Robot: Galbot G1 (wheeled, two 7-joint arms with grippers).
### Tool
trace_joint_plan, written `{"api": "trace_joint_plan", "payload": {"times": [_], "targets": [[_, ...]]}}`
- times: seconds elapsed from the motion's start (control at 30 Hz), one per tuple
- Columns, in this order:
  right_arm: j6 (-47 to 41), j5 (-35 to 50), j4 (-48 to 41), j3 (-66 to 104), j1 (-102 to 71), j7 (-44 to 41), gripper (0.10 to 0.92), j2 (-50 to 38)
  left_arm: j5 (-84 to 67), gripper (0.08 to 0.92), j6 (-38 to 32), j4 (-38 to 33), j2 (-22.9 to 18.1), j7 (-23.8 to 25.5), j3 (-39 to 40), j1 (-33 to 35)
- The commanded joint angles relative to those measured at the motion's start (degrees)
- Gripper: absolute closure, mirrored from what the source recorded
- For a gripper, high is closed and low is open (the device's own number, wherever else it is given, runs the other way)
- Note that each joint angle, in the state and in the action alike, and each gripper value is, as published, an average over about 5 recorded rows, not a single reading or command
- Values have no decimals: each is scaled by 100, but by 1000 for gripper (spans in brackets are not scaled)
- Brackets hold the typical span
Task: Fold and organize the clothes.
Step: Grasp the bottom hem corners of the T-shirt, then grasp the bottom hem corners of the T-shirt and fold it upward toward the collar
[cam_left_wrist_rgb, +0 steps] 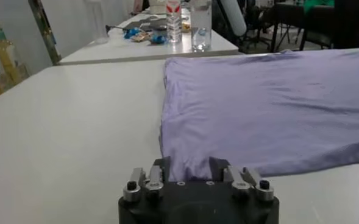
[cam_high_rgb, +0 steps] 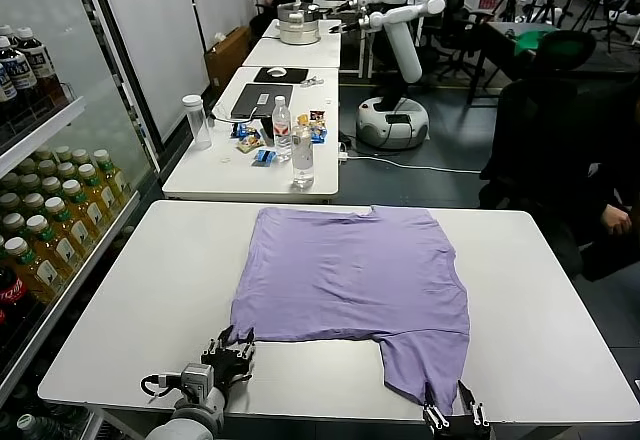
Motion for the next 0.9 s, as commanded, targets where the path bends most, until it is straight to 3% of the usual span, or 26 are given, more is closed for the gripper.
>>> {"api": "trace_joint_plan", "payload": {"times": [0.03, 0.23, 0.37, 0.7, 0.9], "targets": [[-41, 168, -70, -31, -1, 37, 652, 14, -155, 682, 79, 69, -4, -54, 22, -7], [38, 183, 29, -14, -8, -38, 825, -3, -325, 850, -78, 24, -2, -44, 4, 14], [193, 165, 208, 74, 42, -116, 904, -34, -515, 902, -549, -194, 8, -25, -59, 22], [385, 377, 844, 600, 456, -264, 908, -272, -1040, 904, -1339, -843, 175, 72, -202, -27], [190, 808, 480, 904, 1486, -228, 908, -749, -1270, 904, -1325, -588, 386, 160, -119, -429]]}}
